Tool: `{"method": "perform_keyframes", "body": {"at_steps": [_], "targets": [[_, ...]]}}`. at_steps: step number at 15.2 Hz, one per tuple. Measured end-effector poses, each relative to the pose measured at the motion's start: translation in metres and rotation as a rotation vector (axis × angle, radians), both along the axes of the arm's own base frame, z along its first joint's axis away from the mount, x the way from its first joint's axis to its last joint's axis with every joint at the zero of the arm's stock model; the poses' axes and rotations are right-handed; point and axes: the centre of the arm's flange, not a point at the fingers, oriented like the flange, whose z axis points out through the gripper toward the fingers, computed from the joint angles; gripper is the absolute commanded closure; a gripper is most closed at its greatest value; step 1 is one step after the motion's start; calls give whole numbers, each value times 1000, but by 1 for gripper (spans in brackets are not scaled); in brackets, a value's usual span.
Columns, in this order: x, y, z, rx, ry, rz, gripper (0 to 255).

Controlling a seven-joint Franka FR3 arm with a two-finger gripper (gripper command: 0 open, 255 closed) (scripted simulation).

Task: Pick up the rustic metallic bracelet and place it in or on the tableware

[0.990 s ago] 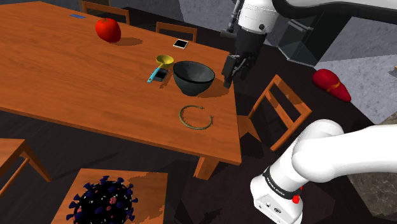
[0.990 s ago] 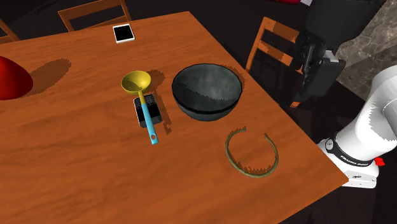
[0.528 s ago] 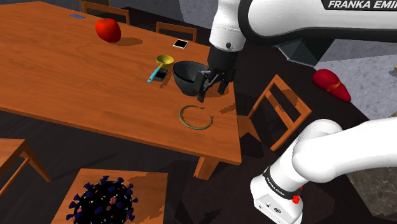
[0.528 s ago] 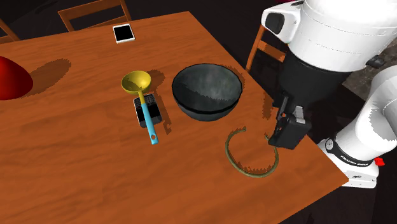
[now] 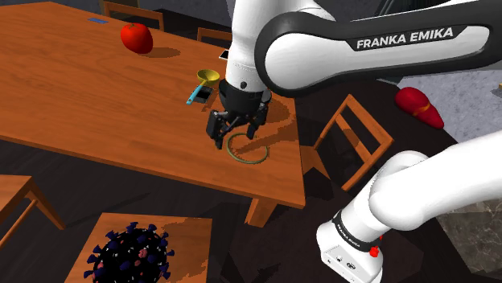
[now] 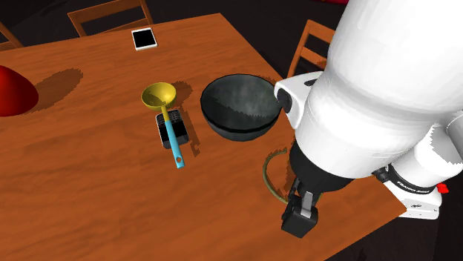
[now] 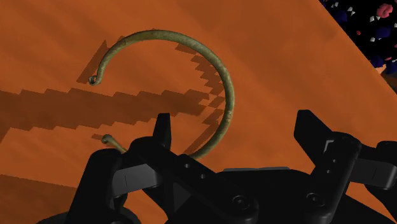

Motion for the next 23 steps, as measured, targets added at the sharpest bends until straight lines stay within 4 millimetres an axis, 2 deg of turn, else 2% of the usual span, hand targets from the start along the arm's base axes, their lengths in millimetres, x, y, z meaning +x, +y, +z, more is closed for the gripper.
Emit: {"method": "perform_keyframes", "body": {"at_steps": [7,13,14,23], "targets": [[3,2,-36,1,-1,-6,0],[3,2,-40,2,-2,-6,0],[3,2,-40,2,-2,-6,255],[1,4,-32,14,-25,-1,255]]}}
